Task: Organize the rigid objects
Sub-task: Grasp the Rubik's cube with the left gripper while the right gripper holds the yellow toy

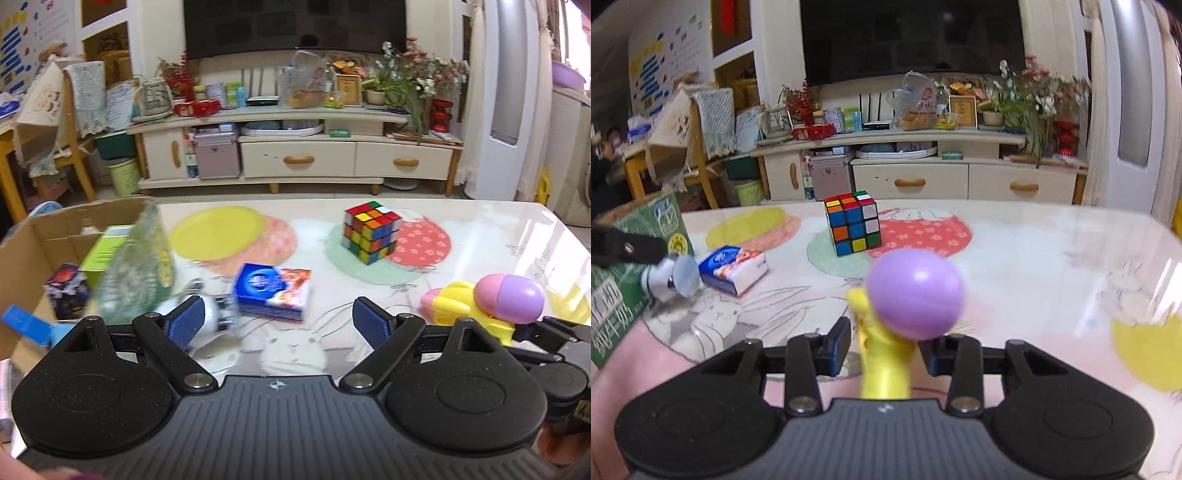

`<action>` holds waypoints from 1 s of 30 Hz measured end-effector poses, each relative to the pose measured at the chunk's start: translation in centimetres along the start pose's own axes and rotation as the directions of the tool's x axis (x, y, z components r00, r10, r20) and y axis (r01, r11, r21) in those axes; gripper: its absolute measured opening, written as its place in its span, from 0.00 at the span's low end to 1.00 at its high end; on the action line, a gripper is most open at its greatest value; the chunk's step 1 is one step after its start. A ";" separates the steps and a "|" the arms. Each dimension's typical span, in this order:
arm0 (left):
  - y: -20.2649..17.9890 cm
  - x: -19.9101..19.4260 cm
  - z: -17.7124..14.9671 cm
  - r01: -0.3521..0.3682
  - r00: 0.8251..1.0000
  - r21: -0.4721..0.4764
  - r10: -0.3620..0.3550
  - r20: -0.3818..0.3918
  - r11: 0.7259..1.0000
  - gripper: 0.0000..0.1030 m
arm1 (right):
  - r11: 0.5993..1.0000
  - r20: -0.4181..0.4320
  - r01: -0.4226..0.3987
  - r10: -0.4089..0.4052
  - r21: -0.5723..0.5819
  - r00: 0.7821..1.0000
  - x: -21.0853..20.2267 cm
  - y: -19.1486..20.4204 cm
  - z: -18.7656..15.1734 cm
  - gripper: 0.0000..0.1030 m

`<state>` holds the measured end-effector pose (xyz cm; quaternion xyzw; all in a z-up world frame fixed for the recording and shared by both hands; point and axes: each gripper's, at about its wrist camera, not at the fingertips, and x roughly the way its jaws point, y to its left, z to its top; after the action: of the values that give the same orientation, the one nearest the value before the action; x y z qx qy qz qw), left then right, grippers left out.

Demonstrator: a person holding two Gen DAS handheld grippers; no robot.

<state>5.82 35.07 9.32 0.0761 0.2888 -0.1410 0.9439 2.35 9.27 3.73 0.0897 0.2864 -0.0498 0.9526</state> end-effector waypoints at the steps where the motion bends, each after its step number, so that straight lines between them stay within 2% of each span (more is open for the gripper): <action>1: -0.4 0.4 0.1 0.010 1.000 -0.001 -0.010 0.000 1.000 1.00 | 1.000 0.000 -0.003 0.003 -0.003 1.000 0.0 0.1 0.0 0.39; 4: -1.9 1.9 0.5 0.057 0.998 -0.013 -0.057 0.001 0.998 1.00 | 1.000 0.003 -0.012 0.012 -0.014 1.000 0.3 0.0 0.0 0.36; 7: -4.0 3.9 1.1 0.074 0.997 -0.016 -0.074 0.005 0.997 1.00 | 1.000 0.006 -0.016 0.017 -0.014 1.000 0.3 -0.6 -0.1 0.33; 17: -10.4 12.6 4.9 0.093 0.995 -0.079 -0.094 -0.017 0.993 1.00 | 0.997 -0.011 -0.049 0.050 0.056 0.999 0.4 -3.0 -0.1 0.38; 23: -12.1 15.6 6.1 0.023 1.000 -0.085 -0.024 -0.011 0.996 1.00 | 0.995 -0.009 -0.062 0.063 0.075 0.998 0.8 -3.5 0.2 0.45; 28: -11.5 17.1 6.4 -0.028 0.999 -0.096 0.024 -0.040 0.995 1.00 | 0.996 0.019 -0.047 0.045 0.076 0.999 0.8 -3.5 0.4 0.48; 30: -11.0 17.4 6.4 -0.025 0.998 -0.110 0.018 -0.056 0.994 0.95 | 0.995 0.033 -0.047 0.045 0.084 0.998 0.7 -3.6 0.6 0.47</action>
<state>19.58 19.30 3.99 0.0307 0.3212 -0.1125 0.9398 2.69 5.64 3.31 0.1357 0.2673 -0.0411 0.9531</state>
